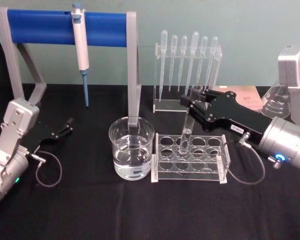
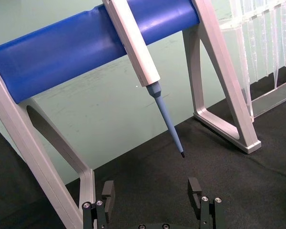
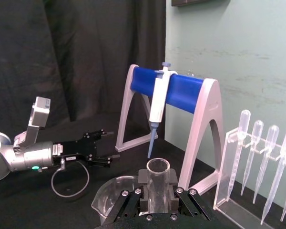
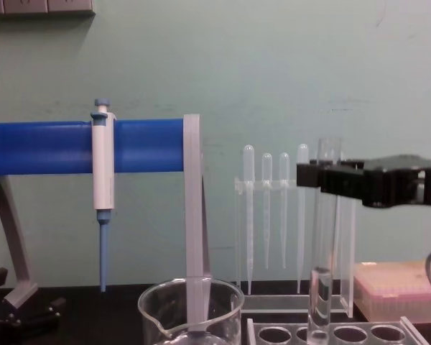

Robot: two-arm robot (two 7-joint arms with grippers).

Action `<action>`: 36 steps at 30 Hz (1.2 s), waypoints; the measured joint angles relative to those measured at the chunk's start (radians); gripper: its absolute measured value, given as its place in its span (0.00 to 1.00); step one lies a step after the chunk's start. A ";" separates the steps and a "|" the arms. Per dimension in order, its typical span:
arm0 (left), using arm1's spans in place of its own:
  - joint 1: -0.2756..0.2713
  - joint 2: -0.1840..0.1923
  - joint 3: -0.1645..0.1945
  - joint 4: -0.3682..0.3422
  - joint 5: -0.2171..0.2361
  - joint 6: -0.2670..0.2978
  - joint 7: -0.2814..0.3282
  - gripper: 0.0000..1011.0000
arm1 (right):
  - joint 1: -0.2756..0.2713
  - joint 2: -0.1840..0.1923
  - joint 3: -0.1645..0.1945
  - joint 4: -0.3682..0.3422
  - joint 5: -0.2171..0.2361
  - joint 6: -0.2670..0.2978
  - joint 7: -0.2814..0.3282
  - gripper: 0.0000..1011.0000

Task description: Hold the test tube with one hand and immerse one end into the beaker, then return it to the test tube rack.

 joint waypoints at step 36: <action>0.000 0.000 0.000 0.000 0.000 0.000 0.000 0.99 | 0.018 0.021 -0.011 -0.015 0.015 0.019 -0.010 0.22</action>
